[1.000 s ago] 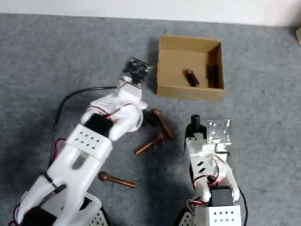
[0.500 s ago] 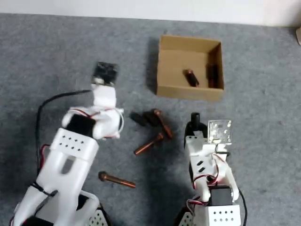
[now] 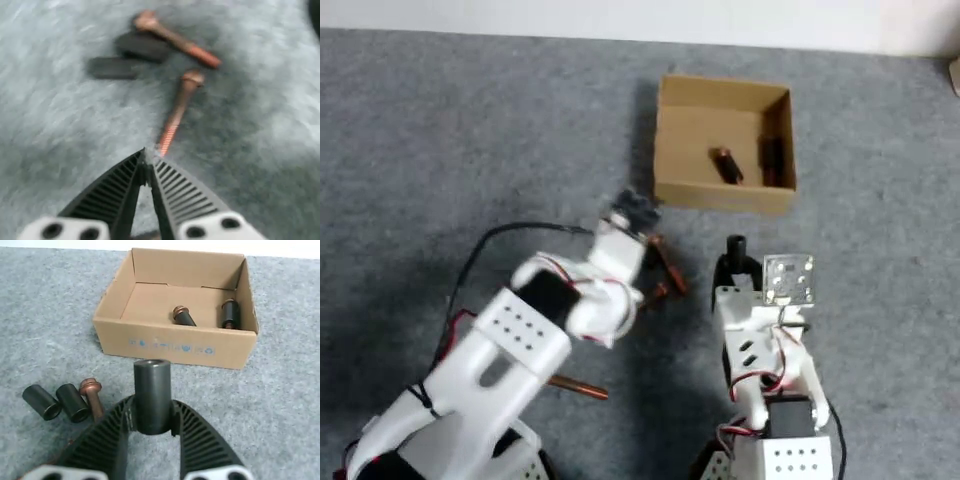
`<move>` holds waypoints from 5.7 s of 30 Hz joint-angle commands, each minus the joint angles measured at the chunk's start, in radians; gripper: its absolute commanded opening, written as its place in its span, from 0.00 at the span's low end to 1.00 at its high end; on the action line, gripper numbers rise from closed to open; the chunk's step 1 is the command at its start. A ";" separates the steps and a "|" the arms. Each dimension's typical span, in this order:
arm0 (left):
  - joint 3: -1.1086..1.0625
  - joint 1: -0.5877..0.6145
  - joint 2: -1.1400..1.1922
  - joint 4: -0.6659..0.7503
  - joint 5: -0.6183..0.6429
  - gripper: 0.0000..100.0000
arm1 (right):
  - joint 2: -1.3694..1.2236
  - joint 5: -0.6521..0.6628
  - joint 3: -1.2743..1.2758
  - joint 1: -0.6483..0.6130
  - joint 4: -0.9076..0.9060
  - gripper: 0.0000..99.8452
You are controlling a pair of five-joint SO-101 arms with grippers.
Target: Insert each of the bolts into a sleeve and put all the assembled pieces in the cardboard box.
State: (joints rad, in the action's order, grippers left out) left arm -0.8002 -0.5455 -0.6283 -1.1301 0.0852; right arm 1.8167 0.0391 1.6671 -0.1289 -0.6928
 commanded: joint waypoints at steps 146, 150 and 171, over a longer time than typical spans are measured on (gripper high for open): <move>0.147 0.062 0.162 0.152 -0.112 0.00 | 0.013 -0.009 0.015 0.005 0.031 0.00; 0.133 0.062 -0.071 0.147 -0.107 0.00 | 0.013 -0.011 0.015 0.005 0.031 0.00; -0.025 0.051 -0.432 0.562 0.319 0.00 | 0.015 -0.012 0.004 -0.200 0.053 0.00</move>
State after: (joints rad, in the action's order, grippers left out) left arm -0.7986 -0.4764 -1.0349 -0.7127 0.3675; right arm 1.8167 0.0391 1.6671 -0.2854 -0.6836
